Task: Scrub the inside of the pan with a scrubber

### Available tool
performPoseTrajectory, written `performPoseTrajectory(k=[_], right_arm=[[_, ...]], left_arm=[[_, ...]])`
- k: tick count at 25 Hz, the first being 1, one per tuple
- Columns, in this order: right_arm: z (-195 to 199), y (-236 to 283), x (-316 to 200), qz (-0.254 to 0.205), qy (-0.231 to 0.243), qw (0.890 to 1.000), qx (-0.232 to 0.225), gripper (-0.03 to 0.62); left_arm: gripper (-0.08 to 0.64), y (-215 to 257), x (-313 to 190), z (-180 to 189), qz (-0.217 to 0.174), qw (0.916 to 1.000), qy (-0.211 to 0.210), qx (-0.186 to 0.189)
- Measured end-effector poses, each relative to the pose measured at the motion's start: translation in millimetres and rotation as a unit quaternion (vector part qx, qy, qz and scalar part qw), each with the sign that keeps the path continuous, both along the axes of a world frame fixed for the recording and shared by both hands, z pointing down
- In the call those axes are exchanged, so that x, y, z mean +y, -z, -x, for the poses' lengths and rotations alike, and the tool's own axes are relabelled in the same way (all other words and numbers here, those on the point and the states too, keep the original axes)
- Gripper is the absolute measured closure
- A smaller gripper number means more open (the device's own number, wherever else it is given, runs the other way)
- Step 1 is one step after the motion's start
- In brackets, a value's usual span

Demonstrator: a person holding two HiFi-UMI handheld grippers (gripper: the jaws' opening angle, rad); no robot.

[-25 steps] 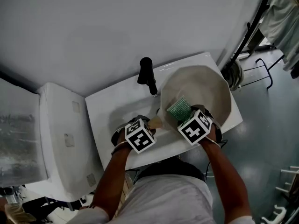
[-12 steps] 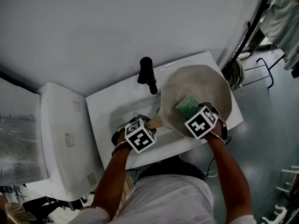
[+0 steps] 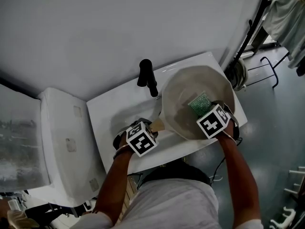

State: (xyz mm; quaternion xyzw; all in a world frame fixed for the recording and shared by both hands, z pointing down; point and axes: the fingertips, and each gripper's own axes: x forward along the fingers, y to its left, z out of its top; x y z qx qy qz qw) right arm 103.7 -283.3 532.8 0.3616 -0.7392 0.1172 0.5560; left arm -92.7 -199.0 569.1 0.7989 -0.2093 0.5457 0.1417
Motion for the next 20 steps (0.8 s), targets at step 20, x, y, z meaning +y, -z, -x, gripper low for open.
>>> performPoseTrajectory(k=[20], right_arm=[[35.4,54.6,6.4,-0.083,0.009,0.993,-0.089,0.25]], left_arm=[[0.408,-59.2,6.1,3.6,0.052,0.9984,-0.018,-0.013]])
